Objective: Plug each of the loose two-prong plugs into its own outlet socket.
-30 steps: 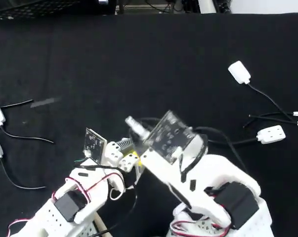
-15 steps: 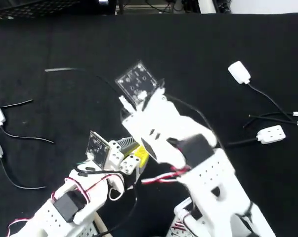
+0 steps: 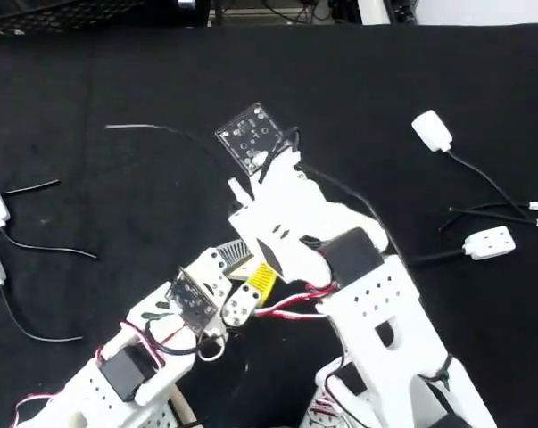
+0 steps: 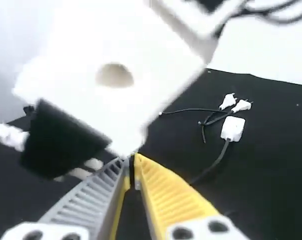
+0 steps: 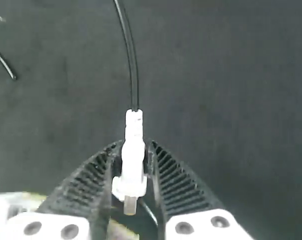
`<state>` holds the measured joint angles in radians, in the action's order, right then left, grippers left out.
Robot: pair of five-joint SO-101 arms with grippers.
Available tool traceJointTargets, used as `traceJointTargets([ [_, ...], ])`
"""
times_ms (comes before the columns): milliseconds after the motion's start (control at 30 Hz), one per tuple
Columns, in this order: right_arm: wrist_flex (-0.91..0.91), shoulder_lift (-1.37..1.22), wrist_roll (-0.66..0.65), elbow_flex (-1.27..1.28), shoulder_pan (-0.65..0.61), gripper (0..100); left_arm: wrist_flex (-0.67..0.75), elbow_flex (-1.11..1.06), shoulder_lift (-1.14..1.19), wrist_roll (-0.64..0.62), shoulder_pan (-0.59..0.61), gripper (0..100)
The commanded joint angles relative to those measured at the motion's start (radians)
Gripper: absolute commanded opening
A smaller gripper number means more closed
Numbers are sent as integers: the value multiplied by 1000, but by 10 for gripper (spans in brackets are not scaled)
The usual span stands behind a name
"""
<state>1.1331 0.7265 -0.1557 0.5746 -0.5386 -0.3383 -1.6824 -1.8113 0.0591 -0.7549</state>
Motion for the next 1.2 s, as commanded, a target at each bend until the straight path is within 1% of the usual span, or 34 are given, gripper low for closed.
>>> traceJointTargets([
  [0,115,-1,-26,-107,15,11,31,-18,-11,-17,51,29],
  [133,146,-1,-23,-114,12,11,29,-18,-11,-130,94,30],
  [200,146,-1,-14,-111,14,11,29,-18,-11,-158,99,30],
  [300,149,-1,14,-111,15,11,32,-18,-11,-157,93,30],
  [433,150,-1,15,-107,15,11,31,-18,-11,-153,93,30],
  [567,184,2,9,-102,11,11,32,-18,-11,-63,93,30],
  [633,204,7,9,-105,9,11,58,-18,-11,-43,101,30],
  [1000,331,5,6,-193,9,11,71,-18,-5,-41,107,30],
  [1100,397,7,-44,-232,11,11,71,-18,-5,-43,137,30],
  [1167,422,7,-51,-254,11,11,72,-18,-5,-44,151,30],
])
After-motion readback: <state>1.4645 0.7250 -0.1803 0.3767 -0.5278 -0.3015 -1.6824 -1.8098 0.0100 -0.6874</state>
